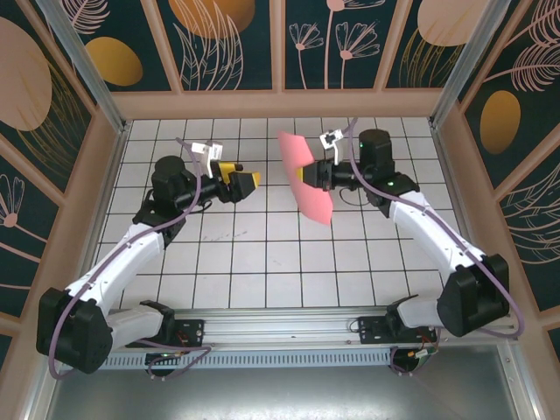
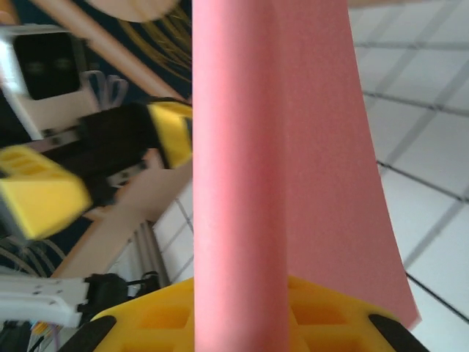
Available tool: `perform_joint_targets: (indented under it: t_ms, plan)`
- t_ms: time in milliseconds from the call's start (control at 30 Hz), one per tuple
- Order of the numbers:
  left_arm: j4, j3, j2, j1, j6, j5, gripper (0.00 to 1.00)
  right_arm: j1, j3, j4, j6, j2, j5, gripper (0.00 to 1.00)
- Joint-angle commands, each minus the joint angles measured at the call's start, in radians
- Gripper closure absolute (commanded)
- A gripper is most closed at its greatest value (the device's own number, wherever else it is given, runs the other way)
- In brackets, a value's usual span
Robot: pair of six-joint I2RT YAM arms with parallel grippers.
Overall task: Fold a paper plane with a square sheet of paper (fold left side to right side)
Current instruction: Pick up the square sheet of paper from the center of the table, then place a square sheet of paper at the center of the table.
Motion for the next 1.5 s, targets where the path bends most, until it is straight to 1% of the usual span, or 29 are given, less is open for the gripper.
perform_joint_targets:
  t_ms: [0, 100, 233, 433, 500, 533, 600, 633, 667, 767, 800, 833, 900, 933, 967, 1033, 1067, 1133, 1233, 1267, 1367, 1467]
  plan:
    - [0.077, 0.072, 0.004, 0.001, 0.075, 0.119, 0.01, 0.001, 0.093, 0.026, -0.067, -0.043, -0.139, 0.78]
    - [0.080, 0.117, 0.023, 0.001, 0.099, 0.181, 0.01, 0.007, 0.153, 0.023, -0.072, -0.049, -0.185, 0.78]
    - [0.161, 0.125, 0.051, 0.001, 0.062, 0.277, 0.02, 0.031, 0.203, 0.022, -0.082, -0.043, -0.233, 0.78]
    - [0.197, 0.155, 0.083, -0.001, 0.031, 0.326, 0.03, 0.058, 0.203, 0.044, -0.082, -0.036, -0.279, 0.78]
    - [0.209, 0.153, 0.089, 0.000, 0.021, 0.341, 0.07, 0.060, 0.193, 0.050, -0.084, -0.036, -0.279, 0.78]
    - [0.228, 0.150, 0.093, -0.001, 0.006, 0.352, 0.11, 0.060, 0.187, 0.053, -0.083, -0.035, -0.279, 0.78]
    - [0.247, 0.148, 0.100, -0.001, -0.012, 0.371, 0.25, 0.060, 0.181, 0.045, -0.093, -0.033, -0.267, 0.77]
    - [0.249, 0.148, 0.102, -0.001, -0.017, 0.378, 0.36, 0.060, 0.178, 0.037, -0.097, -0.032, -0.247, 0.77]
    - [0.237, 0.146, 0.100, 0.000, -0.011, 0.375, 0.50, 0.059, 0.177, 0.023, -0.110, -0.032, -0.220, 0.76]
    - [0.199, 0.137, 0.085, -0.001, 0.009, 0.342, 0.84, 0.050, 0.169, -0.013, -0.127, -0.031, -0.127, 0.70]
    - [0.188, 0.137, 0.081, -0.002, 0.014, 0.331, 0.91, 0.046, 0.163, -0.018, -0.131, -0.033, -0.100, 0.67]
    - [0.166, 0.137, 0.077, 0.000, 0.019, 0.311, 0.97, 0.045, 0.157, -0.030, -0.135, -0.033, -0.050, 0.60]
    - [0.097, 0.118, 0.071, -0.002, 0.042, 0.267, 1.00, 0.043, 0.149, -0.060, -0.150, -0.033, 0.064, 0.51]
    - [0.072, 0.104, 0.070, -0.001, 0.040, 0.233, 1.00, 0.044, 0.148, -0.088, -0.156, -0.030, 0.148, 0.44]
    - [0.050, 0.094, 0.072, -0.002, 0.033, 0.206, 1.00, 0.039, 0.147, -0.111, -0.161, -0.028, 0.233, 0.41]
    - [0.047, 0.057, 0.083, -0.001, -0.003, 0.177, 1.00, 0.034, 0.122, -0.139, -0.162, -0.030, 0.430, 0.29]
    - [0.043, 0.036, 0.091, -0.002, -0.021, 0.154, 1.00, 0.027, 0.107, -0.145, -0.158, -0.031, 0.518, 0.26]
    - [0.042, -0.002, 0.112, -0.002, -0.059, 0.128, 1.00, 0.021, 0.077, -0.155, -0.144, -0.029, 0.676, 0.15]
    - [0.021, -0.045, 0.150, -0.001, -0.085, 0.090, 1.00, -0.004, 0.046, -0.163, -0.112, -0.020, 0.792, 0.07]
    - [-0.001, -0.057, 0.165, -0.002, -0.080, 0.072, 1.00, -0.013, 0.035, -0.161, -0.099, -0.017, 0.809, 0.05]
    - [-0.052, -0.074, 0.207, -0.002, -0.058, 0.033, 1.00, -0.037, 0.009, -0.146, -0.060, -0.009, 0.831, 0.02]
    - [-0.080, -0.076, 0.268, -0.001, -0.039, 0.013, 1.00, -0.052, -0.014, -0.117, -0.020, -0.001, 0.807, 0.01]
